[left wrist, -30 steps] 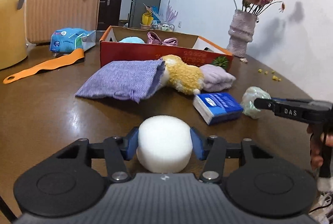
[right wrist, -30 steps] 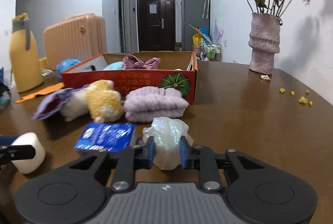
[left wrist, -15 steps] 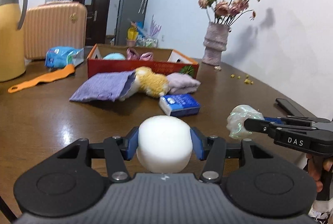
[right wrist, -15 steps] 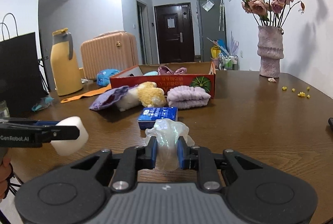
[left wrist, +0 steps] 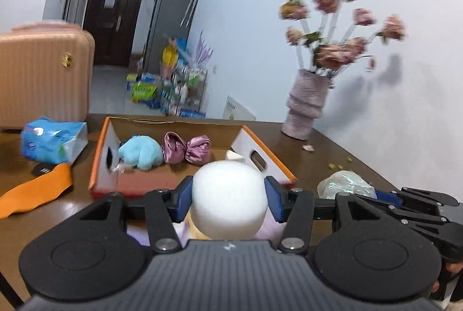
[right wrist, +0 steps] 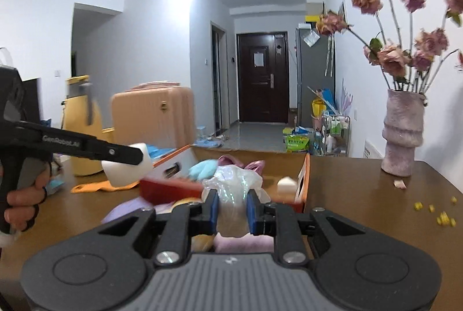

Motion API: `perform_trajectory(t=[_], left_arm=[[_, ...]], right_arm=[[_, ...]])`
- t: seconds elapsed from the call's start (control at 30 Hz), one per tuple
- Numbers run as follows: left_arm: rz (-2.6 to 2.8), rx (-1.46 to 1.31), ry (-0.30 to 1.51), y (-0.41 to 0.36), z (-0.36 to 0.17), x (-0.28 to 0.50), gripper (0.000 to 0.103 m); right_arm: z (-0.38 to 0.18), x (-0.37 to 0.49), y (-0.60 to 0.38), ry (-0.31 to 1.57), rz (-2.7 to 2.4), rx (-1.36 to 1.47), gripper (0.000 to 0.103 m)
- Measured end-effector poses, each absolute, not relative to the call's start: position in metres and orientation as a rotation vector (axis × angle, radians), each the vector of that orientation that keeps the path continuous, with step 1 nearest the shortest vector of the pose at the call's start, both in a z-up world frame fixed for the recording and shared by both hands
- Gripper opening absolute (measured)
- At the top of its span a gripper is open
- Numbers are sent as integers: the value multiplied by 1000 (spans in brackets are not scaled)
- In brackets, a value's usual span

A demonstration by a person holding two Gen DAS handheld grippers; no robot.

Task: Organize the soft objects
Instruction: 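Carry the foam cylinder with the left gripper into the box while the right gripper carries the bag there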

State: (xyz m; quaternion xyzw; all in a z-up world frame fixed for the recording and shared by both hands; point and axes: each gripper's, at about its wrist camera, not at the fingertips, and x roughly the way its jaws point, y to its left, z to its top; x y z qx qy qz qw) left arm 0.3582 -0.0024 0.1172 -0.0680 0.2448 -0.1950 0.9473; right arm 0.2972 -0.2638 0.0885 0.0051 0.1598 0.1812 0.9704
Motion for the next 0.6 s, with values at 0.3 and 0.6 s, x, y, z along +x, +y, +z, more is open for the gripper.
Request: perform_trajectory(t=[0.3, 0.6], left_arm=[[-237, -33, 626, -37, 89, 515, 53], [-143, -23, 735, -2, 54, 574, 63]], right_arm=[[78, 478, -244, 534, 348, 90, 19], [57, 570, -183, 698, 412, 98, 34]])
